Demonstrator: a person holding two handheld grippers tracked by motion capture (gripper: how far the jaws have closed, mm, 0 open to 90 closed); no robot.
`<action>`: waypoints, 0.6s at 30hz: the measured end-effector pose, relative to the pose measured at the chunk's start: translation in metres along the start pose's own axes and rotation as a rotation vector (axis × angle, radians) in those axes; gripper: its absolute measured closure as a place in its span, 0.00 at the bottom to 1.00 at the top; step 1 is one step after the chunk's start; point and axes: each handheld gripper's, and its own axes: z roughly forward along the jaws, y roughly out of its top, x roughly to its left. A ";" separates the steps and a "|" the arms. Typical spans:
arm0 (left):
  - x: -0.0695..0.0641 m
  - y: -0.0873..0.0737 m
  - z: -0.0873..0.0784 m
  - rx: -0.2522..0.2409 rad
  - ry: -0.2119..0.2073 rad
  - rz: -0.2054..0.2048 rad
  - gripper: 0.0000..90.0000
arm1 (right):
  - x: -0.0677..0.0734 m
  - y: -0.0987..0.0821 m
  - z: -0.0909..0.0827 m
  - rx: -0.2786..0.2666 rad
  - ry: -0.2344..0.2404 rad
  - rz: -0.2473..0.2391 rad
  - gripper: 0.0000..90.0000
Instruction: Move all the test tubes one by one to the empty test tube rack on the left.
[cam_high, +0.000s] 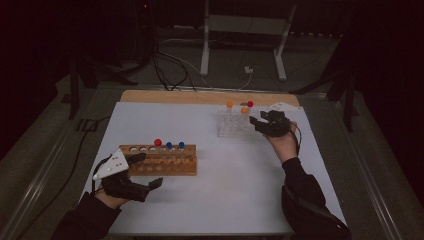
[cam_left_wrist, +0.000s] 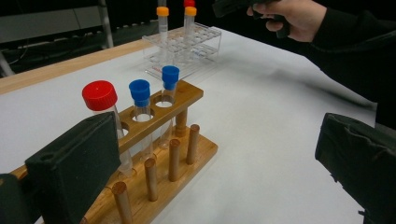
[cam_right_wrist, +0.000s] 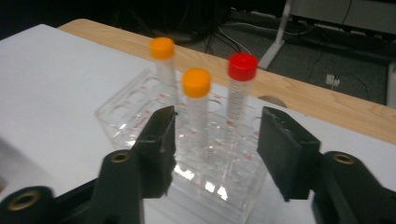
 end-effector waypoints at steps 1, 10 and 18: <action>0.000 0.000 0.000 0.001 -0.005 0.000 0.01 | -0.002 0.000 0.003 0.007 -0.005 -0.001 0.55; -0.001 0.000 -0.001 0.001 -0.006 0.008 0.01 | -0.017 0.003 0.029 0.042 -0.041 0.049 0.67; -0.001 0.001 -0.003 -0.003 -0.010 0.016 0.01 | -0.017 0.001 0.049 0.070 -0.049 0.074 0.70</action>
